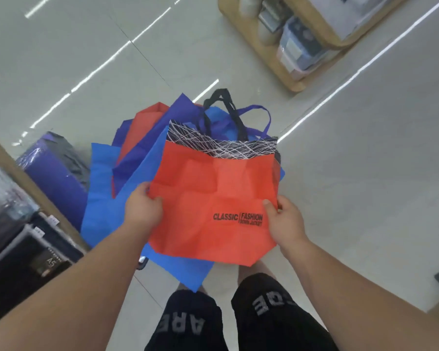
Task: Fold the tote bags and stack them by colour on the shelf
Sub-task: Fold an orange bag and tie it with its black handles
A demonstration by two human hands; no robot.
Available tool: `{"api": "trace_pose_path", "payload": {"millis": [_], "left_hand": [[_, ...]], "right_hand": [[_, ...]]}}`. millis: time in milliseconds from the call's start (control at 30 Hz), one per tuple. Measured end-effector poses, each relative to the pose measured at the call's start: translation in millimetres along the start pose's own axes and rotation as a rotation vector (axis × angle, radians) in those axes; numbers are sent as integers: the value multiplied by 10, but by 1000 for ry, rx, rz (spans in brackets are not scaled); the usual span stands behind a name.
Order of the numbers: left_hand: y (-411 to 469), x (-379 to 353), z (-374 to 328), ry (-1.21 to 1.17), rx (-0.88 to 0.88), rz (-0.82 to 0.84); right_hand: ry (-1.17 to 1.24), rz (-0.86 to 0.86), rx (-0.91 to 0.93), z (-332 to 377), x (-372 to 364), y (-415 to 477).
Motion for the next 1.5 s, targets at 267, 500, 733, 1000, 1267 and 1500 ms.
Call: {"api": "trace_pose_path", "payload": {"millis": [267, 500, 733, 1000, 1267, 1500], "left_hand": [[-1222, 942, 61, -421, 115, -276], [-2334, 1290, 491, -985, 301, -343], [-3435, 1890, 593, -1027, 108, -643], [-4959, 2743, 1329, -1005, -72, -738], [-6285, 3261, 2318, -1004, -158, -888], [-7030, 3655, 3432, -1061, -41, -1183]], "right_hand": [[130, 176, 197, 942, 410, -858], [162, 559, 326, 1495, 280, -1833], [1, 704, 514, 1615, 173, -2834], [27, 693, 684, 905, -427, -4607], [-20, 797, 936, 266, -1137, -6259], [-136, 983, 1004, 179, -2072, -7241]]}}
Point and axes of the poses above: each hand's wrist, its own y-axis towards the middle knuckle, its own x-axis out of the back of the hand, z = x × y, the point moved 7 cm from there along y, towards the middle knuckle, and after that the axes turned 14 degrees about -x, right-handed, at the moved point
